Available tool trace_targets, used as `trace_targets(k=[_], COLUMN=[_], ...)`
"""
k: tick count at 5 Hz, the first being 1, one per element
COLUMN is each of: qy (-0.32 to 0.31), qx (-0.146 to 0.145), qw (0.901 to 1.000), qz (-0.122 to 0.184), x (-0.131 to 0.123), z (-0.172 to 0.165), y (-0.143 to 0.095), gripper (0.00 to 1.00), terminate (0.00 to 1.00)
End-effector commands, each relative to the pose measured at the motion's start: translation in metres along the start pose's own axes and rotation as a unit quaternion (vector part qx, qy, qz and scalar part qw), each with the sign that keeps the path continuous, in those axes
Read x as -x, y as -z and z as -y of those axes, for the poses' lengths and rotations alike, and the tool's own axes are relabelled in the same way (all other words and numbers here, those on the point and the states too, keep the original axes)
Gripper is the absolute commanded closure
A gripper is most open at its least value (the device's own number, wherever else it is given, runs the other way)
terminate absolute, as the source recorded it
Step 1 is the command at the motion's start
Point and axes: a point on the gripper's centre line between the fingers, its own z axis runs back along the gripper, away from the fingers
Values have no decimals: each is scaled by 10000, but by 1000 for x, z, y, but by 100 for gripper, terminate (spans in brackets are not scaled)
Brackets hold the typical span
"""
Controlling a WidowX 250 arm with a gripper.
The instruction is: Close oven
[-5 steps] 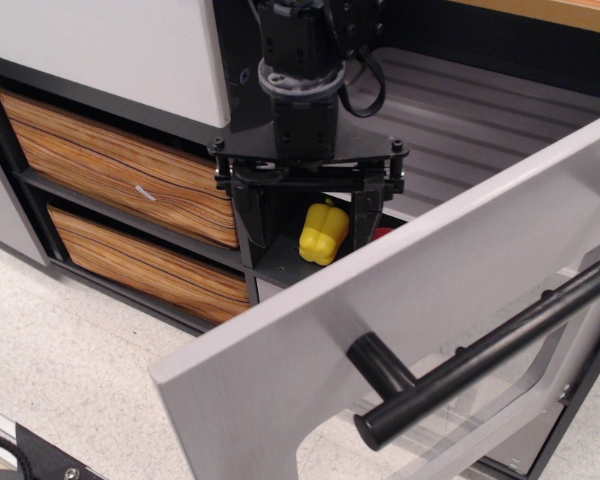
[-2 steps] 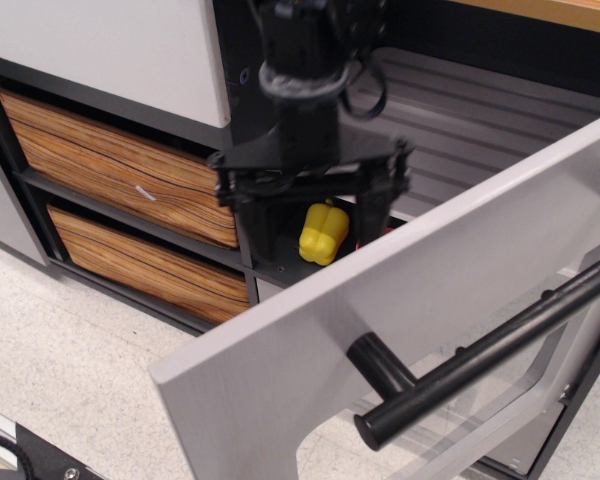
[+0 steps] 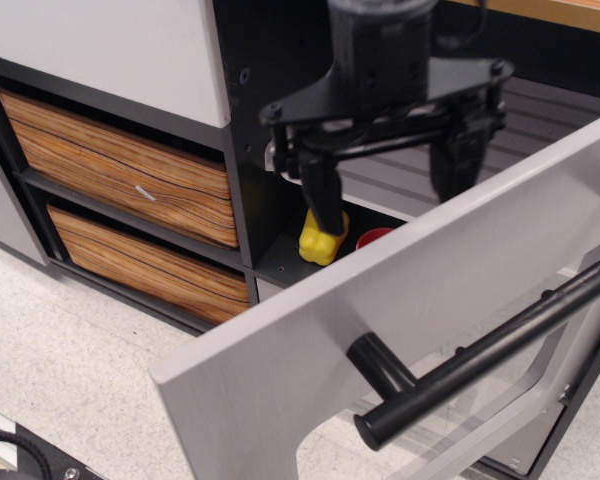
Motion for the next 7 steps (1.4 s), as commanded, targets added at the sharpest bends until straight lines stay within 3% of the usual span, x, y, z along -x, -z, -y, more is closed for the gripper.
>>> trace_targets(k=[1, 2, 4, 5, 6, 7], qy=[-352, -364, -576, -541, -651, -904], qx=[521, 657, 327, 182, 165, 348], qw=[9975, 9953, 9939, 9956, 9973, 9952], qz=[-324, -603, -880, -738, -283, -123], x=[19, 37, 69, 68, 49, 26], z=[33, 43, 52, 48, 41, 33], y=[-59, -75, -32, -12, -11, -27], gripper=[0, 0, 0, 0, 0, 0], terminate=[0, 0, 0, 0, 0, 0])
